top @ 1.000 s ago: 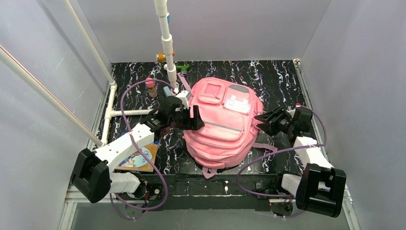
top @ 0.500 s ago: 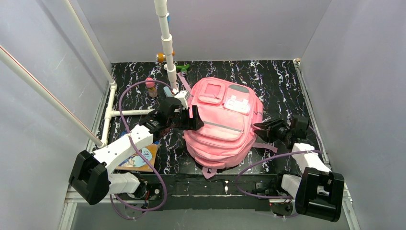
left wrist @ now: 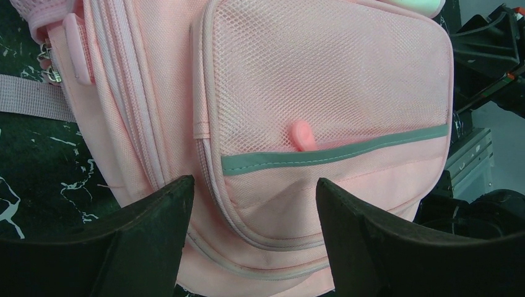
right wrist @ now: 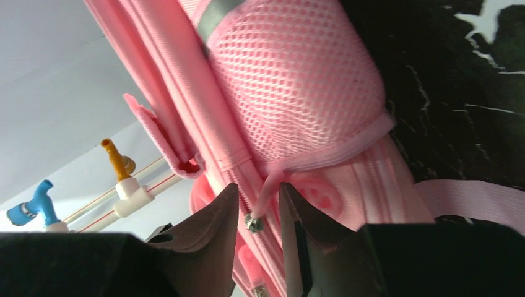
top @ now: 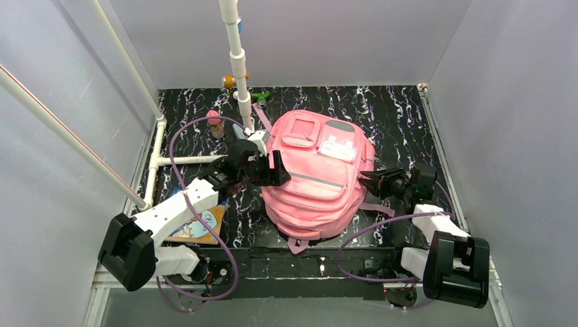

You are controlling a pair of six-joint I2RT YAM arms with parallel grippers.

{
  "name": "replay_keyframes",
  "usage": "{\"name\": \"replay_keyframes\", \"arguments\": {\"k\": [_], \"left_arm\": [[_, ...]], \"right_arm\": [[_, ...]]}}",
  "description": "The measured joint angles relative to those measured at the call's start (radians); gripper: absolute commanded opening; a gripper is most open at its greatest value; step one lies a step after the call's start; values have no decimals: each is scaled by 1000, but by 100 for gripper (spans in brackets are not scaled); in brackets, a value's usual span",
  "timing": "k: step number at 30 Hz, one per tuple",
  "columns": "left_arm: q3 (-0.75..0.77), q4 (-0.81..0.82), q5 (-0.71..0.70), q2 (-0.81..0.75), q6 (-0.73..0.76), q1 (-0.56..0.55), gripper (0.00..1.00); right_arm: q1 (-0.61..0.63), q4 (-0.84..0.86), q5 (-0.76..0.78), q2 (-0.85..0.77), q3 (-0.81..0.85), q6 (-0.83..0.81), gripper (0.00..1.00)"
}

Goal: Pack the student bag
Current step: Zip the student bag at the center of the board.

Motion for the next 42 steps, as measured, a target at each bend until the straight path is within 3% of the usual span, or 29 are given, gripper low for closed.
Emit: {"name": "replay_keyframes", "arguments": {"k": [13, 17, 22, 25, 30, 35, 42], "left_arm": [[-11, 14, 5, -2, -15, 0, 70], [-11, 5, 2, -13, -8, 0, 71], [-11, -15, -4, -25, 0, 0, 71], [-11, -16, -2, -24, 0, 0, 72], [-18, -2, 13, -19, -16, 0, 71], [-59, 69, 36, 8, -61, 0, 70], [-66, 196, 83, 115, -166, 1, 69]], "right_arm": [[34, 113, 5, 42, -24, 82, 40], [35, 152, 4, 42, -58, 85, 24], [35, 159, 6, 29, -66, 77, 20], [35, 143, 23, -12, -66, 66, 3], [35, 145, 50, -66, -84, 68, 1], [36, 104, 66, -133, -77, 2, 1], [32, -88, 95, -272, 12, -225, 1]]}}
